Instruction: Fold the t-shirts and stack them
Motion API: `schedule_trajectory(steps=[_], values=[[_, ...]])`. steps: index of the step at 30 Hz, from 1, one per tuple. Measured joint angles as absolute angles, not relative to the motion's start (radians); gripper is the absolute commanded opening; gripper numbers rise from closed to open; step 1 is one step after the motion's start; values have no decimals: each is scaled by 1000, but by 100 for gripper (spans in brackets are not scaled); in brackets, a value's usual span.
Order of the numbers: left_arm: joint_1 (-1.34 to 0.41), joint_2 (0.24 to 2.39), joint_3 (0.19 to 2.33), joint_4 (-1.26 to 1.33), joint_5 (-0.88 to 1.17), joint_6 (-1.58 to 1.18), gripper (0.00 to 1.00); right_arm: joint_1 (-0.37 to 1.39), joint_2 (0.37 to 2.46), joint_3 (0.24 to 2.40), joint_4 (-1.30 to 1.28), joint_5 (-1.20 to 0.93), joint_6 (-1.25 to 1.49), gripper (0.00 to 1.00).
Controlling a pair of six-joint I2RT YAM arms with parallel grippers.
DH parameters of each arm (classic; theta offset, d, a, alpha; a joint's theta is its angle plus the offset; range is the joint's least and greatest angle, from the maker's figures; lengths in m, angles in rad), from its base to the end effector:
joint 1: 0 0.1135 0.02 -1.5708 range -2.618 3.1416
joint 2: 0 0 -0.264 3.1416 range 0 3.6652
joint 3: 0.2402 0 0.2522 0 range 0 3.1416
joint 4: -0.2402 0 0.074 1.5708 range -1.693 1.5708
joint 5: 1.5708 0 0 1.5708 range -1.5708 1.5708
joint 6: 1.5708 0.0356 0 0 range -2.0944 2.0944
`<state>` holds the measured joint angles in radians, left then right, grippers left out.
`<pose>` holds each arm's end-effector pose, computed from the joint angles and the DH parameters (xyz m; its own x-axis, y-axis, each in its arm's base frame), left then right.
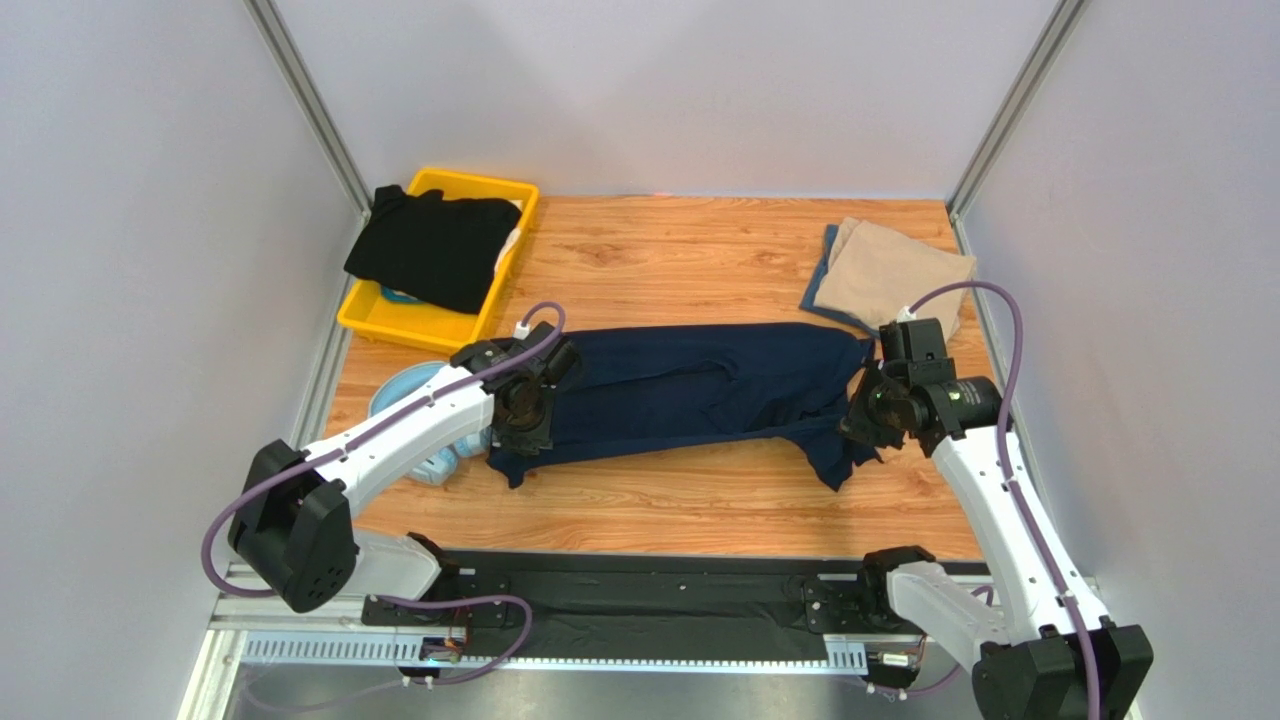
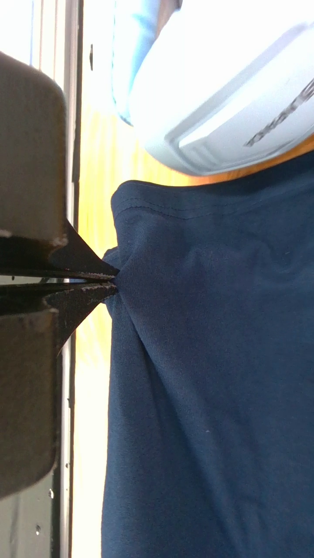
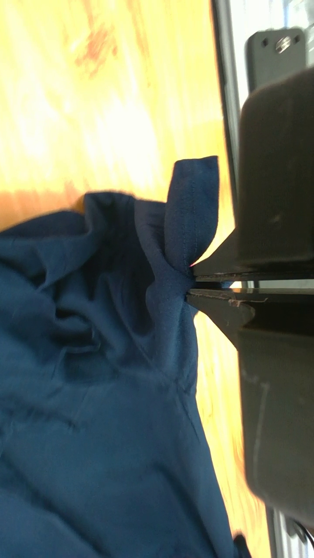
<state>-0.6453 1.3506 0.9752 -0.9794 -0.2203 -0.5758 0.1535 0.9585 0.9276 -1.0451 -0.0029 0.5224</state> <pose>0.1929 -0.1354 0.2309 -0.9537 0.0529 -0.2960 0.0360 0.9974 0.0623 0.1650 0.0256 0.2855 -0.8307 0.3764 -0.4102 0.3003 0.9234 0.2391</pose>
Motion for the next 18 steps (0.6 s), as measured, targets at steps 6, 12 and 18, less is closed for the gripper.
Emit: schedule_trajectory(steps=[6,12,18], values=[[-641,1366,1016,-1003,-249,-569,0,154,955,937,-1100,56,523,1],[-594,1421,1084,-1026,-254,-536,0,154,1000,1039,-1088,76,523,0],[-543,1543,1214,-1047,-275,-480,0,154,1174,1150,-1036,78,518,0]])
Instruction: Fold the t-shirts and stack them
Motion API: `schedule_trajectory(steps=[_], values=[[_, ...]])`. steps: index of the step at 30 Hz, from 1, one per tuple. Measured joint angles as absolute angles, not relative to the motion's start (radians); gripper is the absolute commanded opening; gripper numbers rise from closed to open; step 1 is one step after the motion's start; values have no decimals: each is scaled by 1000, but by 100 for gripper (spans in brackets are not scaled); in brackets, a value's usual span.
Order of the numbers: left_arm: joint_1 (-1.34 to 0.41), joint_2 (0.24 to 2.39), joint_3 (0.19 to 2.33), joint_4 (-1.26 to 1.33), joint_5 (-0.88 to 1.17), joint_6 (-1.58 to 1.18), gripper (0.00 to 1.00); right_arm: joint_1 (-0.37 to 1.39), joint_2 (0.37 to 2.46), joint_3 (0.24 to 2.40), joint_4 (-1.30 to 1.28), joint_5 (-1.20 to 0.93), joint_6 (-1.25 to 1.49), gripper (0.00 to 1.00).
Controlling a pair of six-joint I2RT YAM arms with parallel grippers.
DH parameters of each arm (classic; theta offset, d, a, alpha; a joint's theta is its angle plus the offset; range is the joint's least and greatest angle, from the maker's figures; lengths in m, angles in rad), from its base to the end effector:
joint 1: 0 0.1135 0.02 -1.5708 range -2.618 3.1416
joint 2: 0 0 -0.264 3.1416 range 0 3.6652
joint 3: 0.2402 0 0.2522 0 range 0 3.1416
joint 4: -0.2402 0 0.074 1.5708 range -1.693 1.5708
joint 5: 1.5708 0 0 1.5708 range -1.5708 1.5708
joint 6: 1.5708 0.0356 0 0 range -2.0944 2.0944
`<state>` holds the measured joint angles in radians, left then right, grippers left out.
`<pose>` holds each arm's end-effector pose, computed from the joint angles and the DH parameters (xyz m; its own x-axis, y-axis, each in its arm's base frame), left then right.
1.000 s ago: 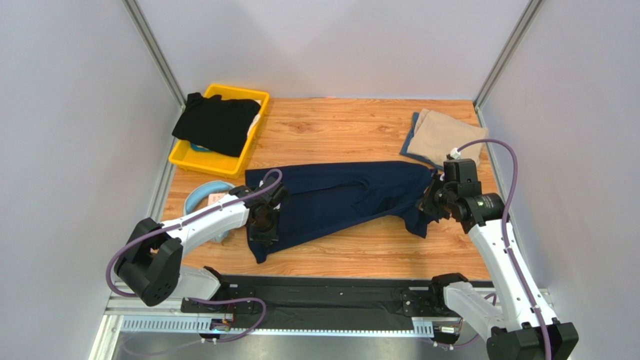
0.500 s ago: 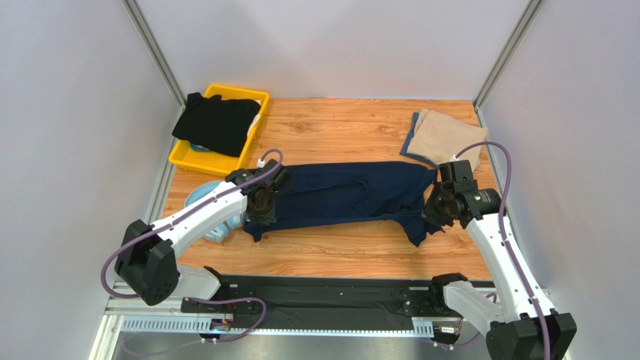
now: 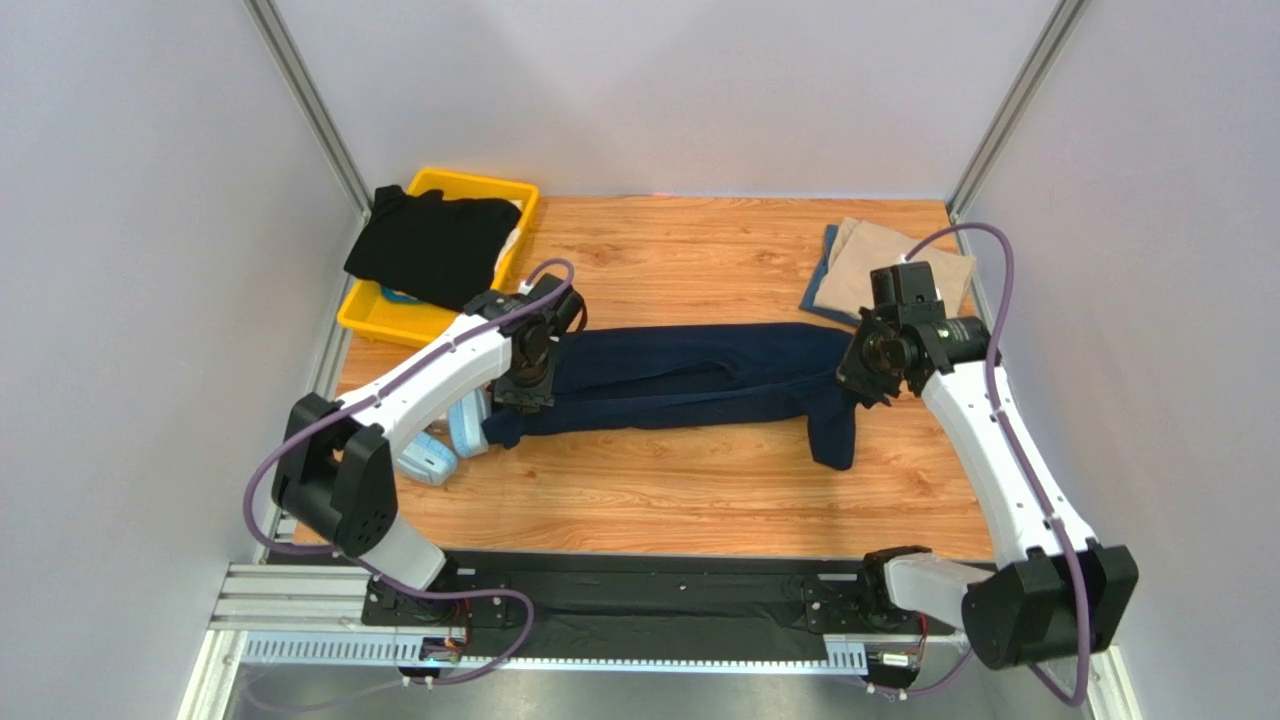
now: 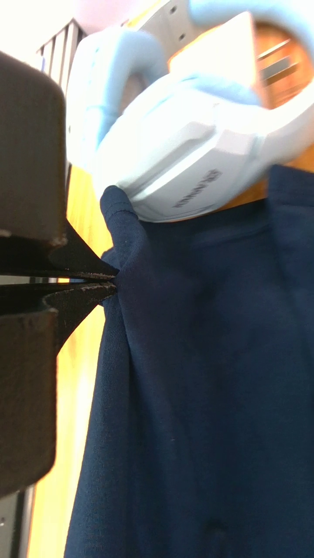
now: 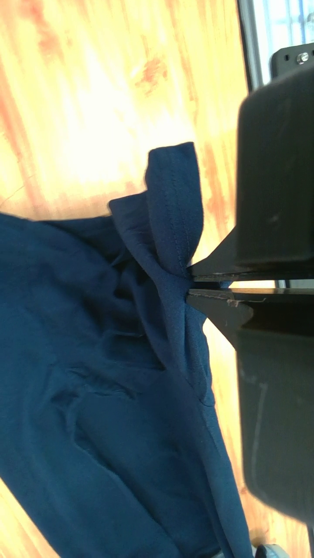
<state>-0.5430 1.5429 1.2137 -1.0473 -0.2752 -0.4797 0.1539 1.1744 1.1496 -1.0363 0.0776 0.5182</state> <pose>0.2488 -0.1388 0.2488 -0.9540 0.0570 -0.2943 0.0136 0.9890 0.1474 0.2157 0.0307 0.3154 -0.8065 0.3746 -0.4574 0.3270 0.9272 0.1829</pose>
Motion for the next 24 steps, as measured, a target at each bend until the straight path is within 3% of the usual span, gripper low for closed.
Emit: schedule_trajectory(steps=[24], values=[[-474,1884,1443,-1060,-291,-329,0,154,1427,1241,-934,108,508,0]])
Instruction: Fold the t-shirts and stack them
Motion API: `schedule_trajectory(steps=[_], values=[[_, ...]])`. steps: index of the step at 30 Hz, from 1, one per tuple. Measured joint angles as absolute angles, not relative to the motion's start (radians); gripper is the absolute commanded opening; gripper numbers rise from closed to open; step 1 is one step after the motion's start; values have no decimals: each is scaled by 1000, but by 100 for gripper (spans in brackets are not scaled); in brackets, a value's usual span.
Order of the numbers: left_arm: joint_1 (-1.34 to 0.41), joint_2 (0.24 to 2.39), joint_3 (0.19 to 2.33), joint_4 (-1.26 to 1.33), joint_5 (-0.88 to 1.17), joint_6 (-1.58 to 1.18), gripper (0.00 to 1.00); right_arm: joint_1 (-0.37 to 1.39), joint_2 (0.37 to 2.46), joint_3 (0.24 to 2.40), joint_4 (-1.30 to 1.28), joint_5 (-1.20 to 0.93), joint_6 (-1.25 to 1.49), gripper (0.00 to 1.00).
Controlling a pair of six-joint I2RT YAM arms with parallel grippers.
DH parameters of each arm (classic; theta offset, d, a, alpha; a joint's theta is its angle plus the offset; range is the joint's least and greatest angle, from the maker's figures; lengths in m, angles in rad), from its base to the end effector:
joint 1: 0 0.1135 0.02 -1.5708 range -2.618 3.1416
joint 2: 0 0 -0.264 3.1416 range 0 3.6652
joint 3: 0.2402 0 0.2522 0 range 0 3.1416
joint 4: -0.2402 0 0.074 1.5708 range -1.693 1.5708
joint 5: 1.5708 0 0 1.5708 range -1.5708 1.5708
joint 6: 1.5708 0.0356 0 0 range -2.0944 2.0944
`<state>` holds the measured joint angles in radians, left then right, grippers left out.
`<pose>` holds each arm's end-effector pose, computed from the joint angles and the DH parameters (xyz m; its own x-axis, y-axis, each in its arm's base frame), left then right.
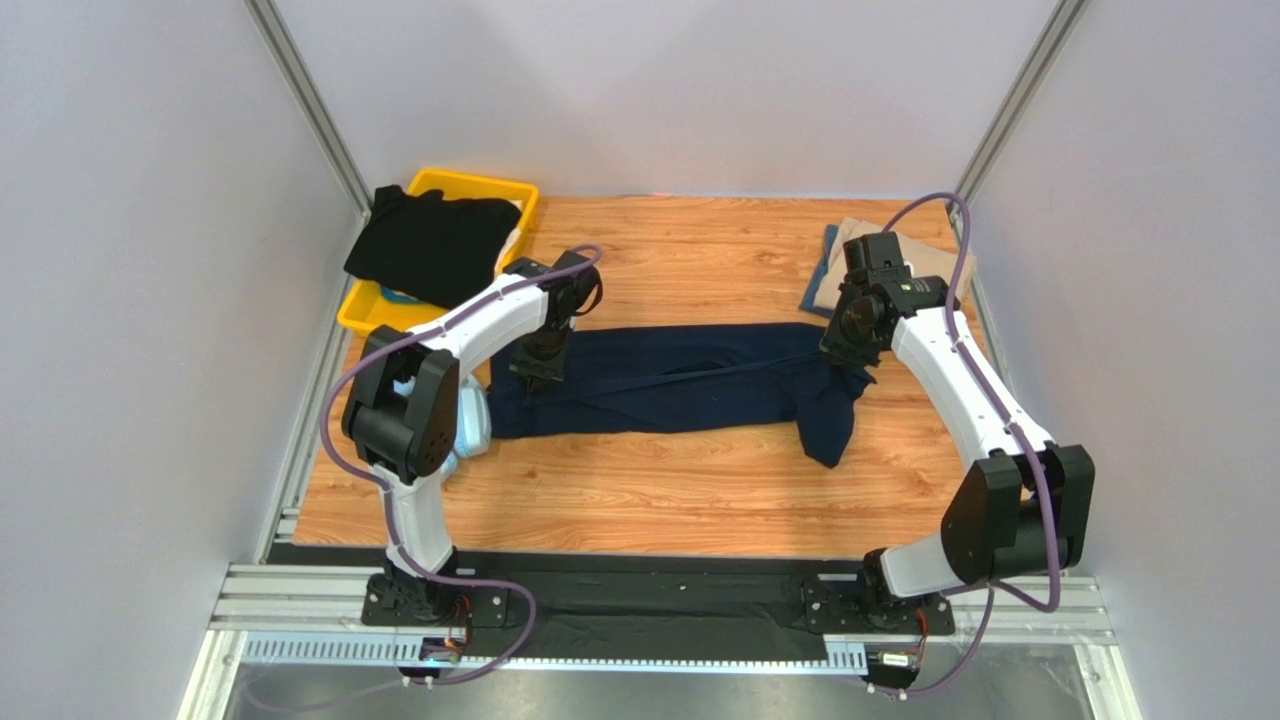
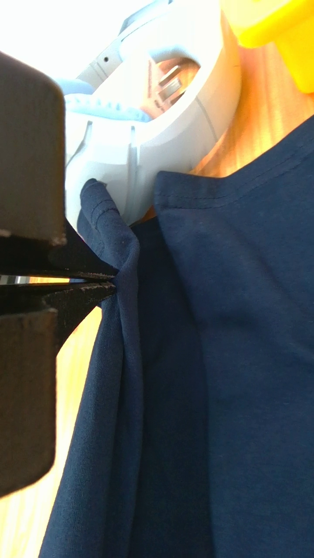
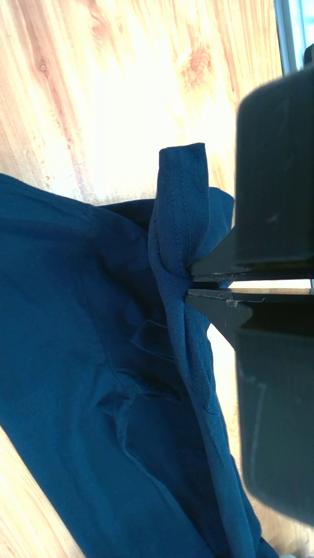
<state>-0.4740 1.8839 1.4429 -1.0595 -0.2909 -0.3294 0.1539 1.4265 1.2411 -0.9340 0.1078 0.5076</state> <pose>0.3214 -0.1534 0.2065 -0.9755 0.1522 -0.1590 0.1097 0.9625 0.2480 0.2788 0.0394 0.2901 -0.8286 0.3605 -0.4283 0.3396 0.9319 0.1274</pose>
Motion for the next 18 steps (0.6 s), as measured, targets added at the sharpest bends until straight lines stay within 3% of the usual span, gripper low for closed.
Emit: schedule_trajectory(steps=[6,16,18], values=[[-462,1932,1495,-1066,-298,-303,10,154,1491,1277,-916,116,508,0],[-416,1976,1502,-1064,-295,-282,14,154,1585,1314,-897,116,508,0],[-403,1985,1506,-1065,-297,-278,25,154,1599,1318,-896,122,508,0]])
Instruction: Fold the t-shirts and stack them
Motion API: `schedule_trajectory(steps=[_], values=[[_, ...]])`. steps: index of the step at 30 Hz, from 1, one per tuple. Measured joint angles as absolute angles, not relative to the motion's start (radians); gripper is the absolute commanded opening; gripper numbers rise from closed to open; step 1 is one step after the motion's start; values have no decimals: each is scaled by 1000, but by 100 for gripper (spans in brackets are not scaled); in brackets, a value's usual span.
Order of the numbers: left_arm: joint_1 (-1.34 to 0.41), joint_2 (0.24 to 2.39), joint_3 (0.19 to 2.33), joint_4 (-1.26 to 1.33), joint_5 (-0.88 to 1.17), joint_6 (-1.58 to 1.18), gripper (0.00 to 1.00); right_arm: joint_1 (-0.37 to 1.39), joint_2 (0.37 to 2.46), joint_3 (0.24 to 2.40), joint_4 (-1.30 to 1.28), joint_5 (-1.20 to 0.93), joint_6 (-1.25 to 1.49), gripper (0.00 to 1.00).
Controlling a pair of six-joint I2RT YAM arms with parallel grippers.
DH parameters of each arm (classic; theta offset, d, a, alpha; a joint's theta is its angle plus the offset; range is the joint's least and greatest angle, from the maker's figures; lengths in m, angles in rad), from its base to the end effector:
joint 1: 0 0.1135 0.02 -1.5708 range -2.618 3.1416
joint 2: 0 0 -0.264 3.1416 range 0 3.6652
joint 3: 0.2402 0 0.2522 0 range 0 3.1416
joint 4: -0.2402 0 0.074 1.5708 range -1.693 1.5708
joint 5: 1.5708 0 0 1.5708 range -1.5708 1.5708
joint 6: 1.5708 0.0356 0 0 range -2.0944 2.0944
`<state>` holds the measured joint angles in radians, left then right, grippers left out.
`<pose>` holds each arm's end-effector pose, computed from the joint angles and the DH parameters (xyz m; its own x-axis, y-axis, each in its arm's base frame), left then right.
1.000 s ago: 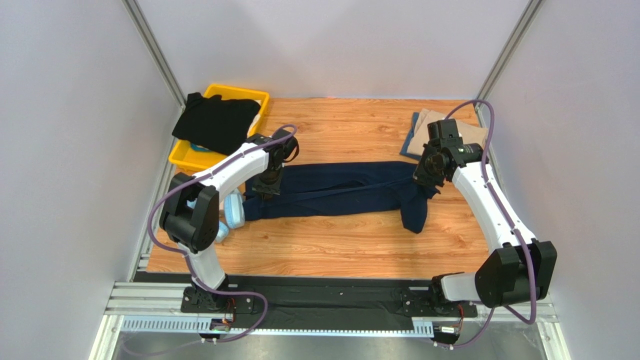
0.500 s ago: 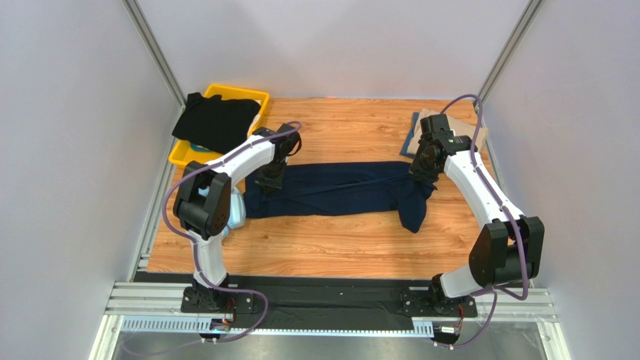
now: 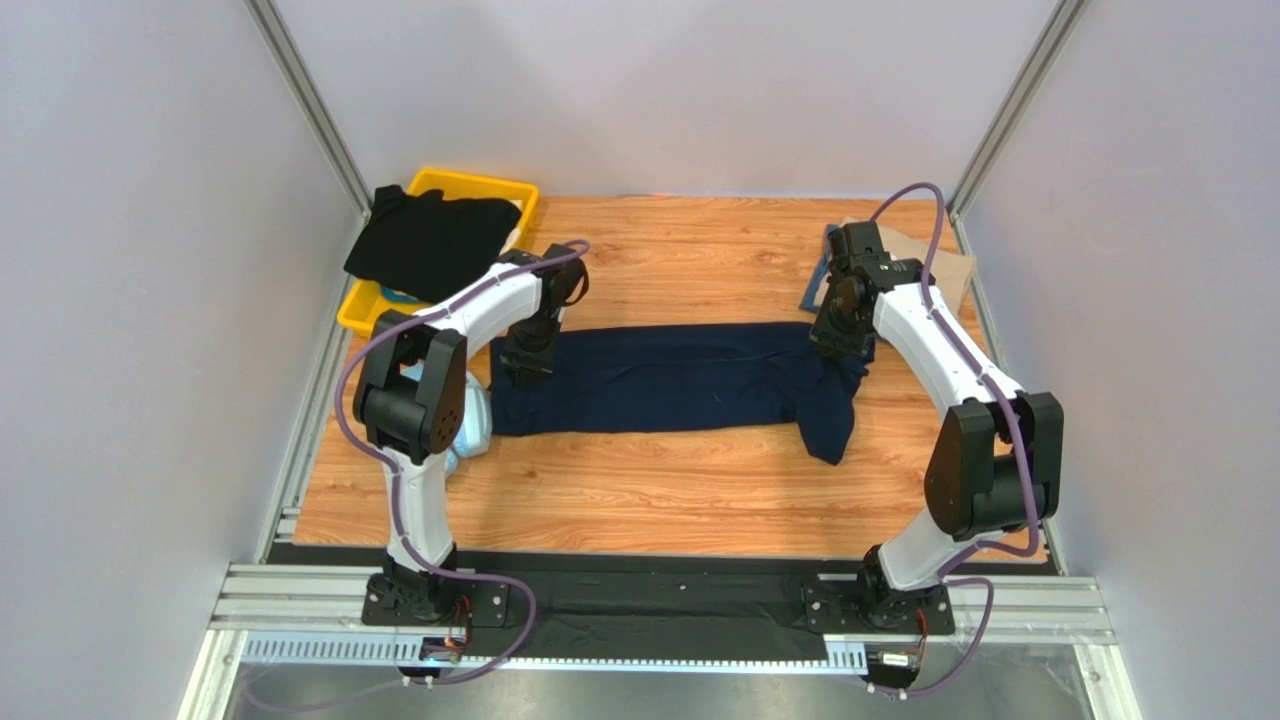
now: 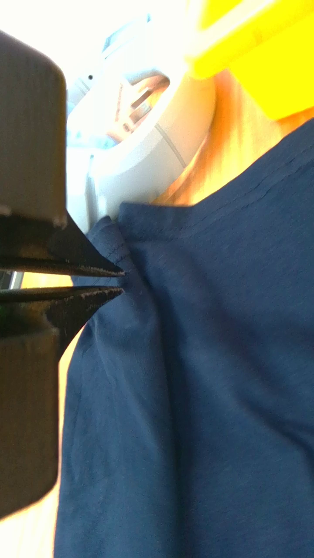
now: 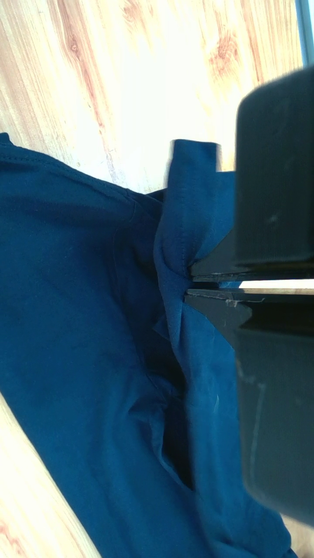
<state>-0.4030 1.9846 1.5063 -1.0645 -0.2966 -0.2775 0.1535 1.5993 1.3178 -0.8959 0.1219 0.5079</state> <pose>0.3484 -0.1372 0.1877 -0.9850 0.1352 -0.1070 0.1016 0.9566 0.2733 0.3183 0.0449 0.2660 -0.8489 0.3571 -0.3896 0.3516 0.9320 0.0883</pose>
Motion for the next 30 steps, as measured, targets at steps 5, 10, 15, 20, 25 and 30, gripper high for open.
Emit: schedule_trajectory(steps=[5,10,15,20,25,30], values=[[-370,2001,1547,-1055,-294,-265,26,154,1626,1333,-894,130,508,0],[-358,1997,1566,-1040,-309,-265,27,154,1655,1354,-891,130,508,0],[-358,1974,1566,-1029,-320,-263,26,154,1684,1383,-889,130,508,0],[-358,1900,1539,-1005,-238,-276,25,154,1685,1387,-886,130,508,0],[-392,1762,1413,-971,-146,-308,25,154,1694,1387,-877,130,508,0],[-461,1770,1339,-942,-102,-327,24,154,1730,1387,-873,131,508,0]])
